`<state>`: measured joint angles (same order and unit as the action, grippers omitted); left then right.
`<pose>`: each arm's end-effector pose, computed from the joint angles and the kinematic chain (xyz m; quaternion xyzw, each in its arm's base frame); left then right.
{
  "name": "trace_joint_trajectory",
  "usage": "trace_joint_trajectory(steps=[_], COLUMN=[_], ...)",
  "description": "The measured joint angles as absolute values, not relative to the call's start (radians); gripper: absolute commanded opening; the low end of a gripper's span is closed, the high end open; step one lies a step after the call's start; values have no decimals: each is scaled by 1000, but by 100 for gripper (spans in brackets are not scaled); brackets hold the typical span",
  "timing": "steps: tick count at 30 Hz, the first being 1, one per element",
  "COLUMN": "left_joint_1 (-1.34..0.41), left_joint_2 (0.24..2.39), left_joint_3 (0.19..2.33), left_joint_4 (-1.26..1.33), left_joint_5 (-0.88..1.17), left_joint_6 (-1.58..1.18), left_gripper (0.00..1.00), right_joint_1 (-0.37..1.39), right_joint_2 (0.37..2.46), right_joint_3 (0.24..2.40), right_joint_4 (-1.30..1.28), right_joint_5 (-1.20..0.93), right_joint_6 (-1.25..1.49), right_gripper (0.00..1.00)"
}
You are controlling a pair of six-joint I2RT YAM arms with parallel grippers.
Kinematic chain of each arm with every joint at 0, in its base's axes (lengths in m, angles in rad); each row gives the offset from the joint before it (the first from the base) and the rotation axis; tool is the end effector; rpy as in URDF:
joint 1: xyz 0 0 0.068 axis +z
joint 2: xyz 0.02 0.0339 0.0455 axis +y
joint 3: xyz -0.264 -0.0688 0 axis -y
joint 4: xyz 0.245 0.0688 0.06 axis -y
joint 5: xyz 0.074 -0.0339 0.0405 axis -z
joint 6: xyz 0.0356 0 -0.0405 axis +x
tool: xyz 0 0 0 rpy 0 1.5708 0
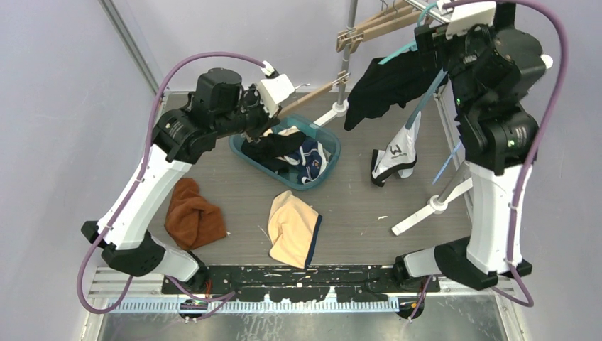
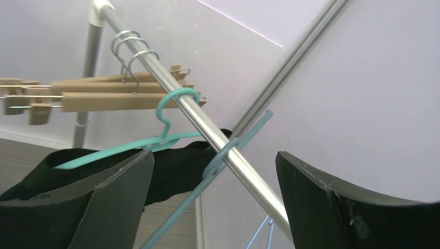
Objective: Remove the underwear clipped to the hanger
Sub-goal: Move the hanger to the clothesline.
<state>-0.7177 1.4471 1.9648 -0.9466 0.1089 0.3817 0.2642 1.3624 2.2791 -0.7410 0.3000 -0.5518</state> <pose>0.2009 -0.1806 0.5034 0.4640 0.7010 -0.1354 0.5244 0.1699 0.0351 0.6216 -0.1469 0.6284 -0.2036 0.7362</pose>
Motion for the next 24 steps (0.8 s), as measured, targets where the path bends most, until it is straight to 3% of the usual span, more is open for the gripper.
trace_joint_trajectory(steps=[13,24], left_joint_1=[-718,-718], left_joint_2=[1432,1428], left_joint_3=[1901,1949], left_joint_4=[-924,-934], left_joint_5=[101,162], left_joint_6=[409,370], left_gripper=[0,0], right_joint_1=[186,168], right_joint_2=[1547,1232], right_joint_3=[2277,1968], right_joint_4=[-706,-663], right_joint_5=[377,-87], right_joint_6=[-670,-591], right_gripper=[84,83])
